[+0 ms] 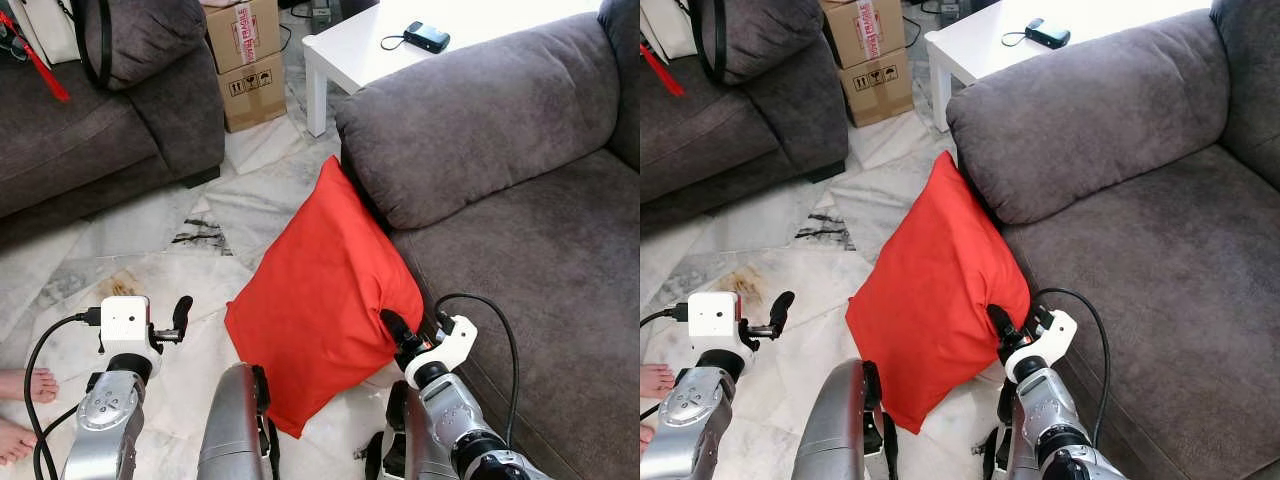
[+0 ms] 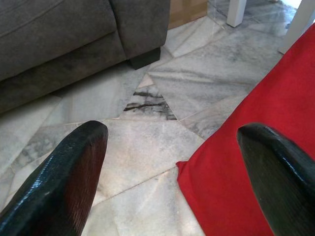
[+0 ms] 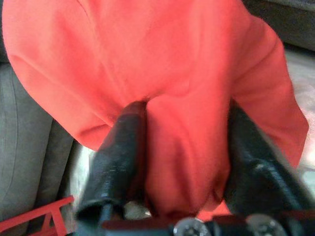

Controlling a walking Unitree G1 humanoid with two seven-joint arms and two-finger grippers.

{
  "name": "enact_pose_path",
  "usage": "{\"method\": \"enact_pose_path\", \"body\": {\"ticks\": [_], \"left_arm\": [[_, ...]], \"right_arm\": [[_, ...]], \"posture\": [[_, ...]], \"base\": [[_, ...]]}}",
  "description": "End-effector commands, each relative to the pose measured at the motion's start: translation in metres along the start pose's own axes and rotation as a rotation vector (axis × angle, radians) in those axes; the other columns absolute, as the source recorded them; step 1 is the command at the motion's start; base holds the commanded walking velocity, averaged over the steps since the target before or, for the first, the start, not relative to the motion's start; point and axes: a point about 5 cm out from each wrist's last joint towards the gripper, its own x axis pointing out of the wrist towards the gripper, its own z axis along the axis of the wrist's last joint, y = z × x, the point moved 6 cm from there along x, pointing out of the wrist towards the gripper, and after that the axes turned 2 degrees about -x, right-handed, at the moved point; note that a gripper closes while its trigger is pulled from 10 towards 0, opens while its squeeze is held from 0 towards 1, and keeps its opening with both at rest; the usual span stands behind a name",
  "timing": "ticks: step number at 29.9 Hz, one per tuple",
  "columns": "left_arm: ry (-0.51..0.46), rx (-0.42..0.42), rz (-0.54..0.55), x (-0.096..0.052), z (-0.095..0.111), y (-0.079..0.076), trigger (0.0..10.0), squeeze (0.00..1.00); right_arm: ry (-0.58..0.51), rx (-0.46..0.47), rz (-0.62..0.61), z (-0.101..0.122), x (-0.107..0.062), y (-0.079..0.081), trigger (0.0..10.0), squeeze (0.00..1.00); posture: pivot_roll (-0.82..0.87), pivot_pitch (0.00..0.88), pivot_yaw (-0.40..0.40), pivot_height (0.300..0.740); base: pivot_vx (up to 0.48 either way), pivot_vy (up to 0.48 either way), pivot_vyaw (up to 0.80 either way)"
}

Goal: Move the pillow to the sofa from floor

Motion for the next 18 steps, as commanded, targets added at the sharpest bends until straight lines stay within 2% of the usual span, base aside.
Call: {"method": "enact_pose_path", "body": {"ticks": [1,10,18], "left_arm": [[0.036,0.009,0.022,-0.005,-0.010,0.007,10.0,0.00],[0.035,0.008,0.023,-0.003,-0.010,0.007,10.0,0.00],[0.032,0.005,0.025,0.002,-0.010,0.006,10.0,0.00]], "right_arm": [[0.040,-0.003,-0.006,-0.011,-0.002,-0.001,0.0,0.00],[0.026,-0.022,0.003,-0.007,0.000,0.001,0.0,0.00],[0.006,-0.052,0.060,0.001,0.007,0.016,0.0,0.00]], "posture": [[0.20,0.303,-0.005,0.592],[0.20,0.296,-0.007,0.592],[0.20,0.273,-0.008,0.592]], "base": [[0.000,0.000,0.00],[0.000,0.000,0.00],[0.000,0.000,0.00]]}}
